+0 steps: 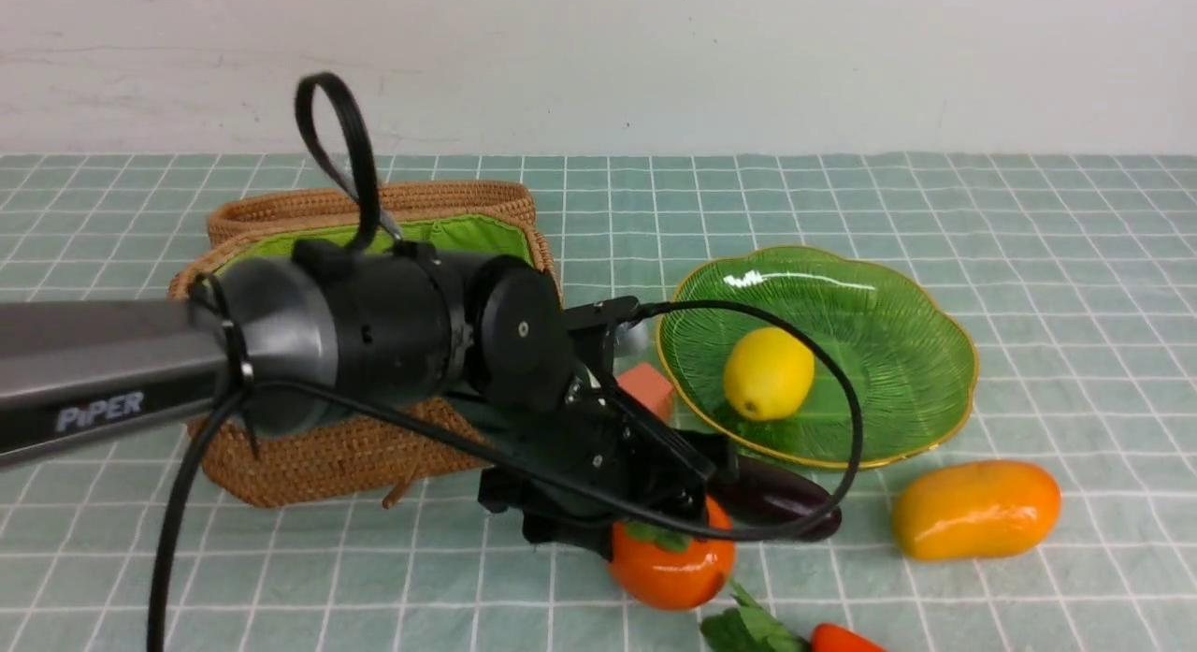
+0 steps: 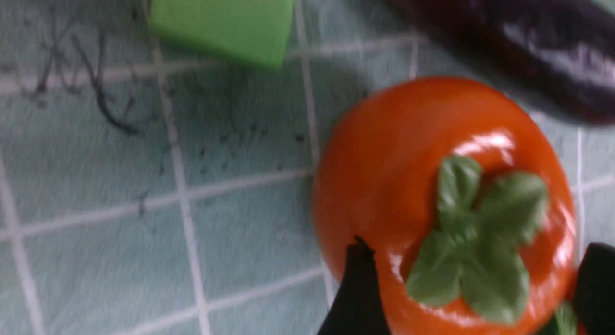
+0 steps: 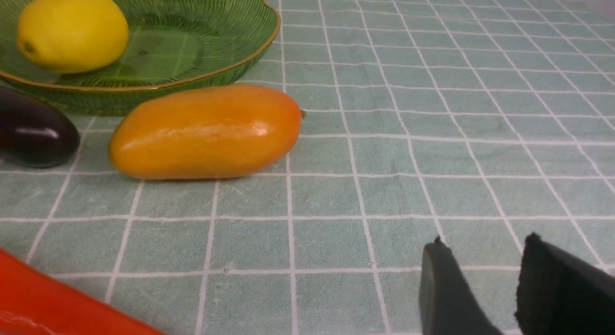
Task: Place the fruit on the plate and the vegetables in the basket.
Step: Grab a tomato with your left arm and place it on the plate on the right.
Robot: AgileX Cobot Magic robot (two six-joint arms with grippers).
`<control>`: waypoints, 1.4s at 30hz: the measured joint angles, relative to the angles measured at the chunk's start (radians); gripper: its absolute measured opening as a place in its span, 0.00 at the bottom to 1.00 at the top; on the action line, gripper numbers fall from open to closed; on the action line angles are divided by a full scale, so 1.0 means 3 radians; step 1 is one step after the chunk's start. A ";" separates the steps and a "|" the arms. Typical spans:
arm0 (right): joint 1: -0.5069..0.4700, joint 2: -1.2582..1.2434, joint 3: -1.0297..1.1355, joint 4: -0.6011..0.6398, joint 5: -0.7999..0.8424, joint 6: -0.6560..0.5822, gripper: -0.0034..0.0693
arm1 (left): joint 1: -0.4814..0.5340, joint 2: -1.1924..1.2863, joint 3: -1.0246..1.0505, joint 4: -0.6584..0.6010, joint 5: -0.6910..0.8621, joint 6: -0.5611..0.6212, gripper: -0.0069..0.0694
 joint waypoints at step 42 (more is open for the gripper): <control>0.0000 0.0000 0.0000 -0.0014 0.0000 0.0000 0.38 | 0.0017 0.0045 -0.1105 0.0038 0.0014 0.0805 0.64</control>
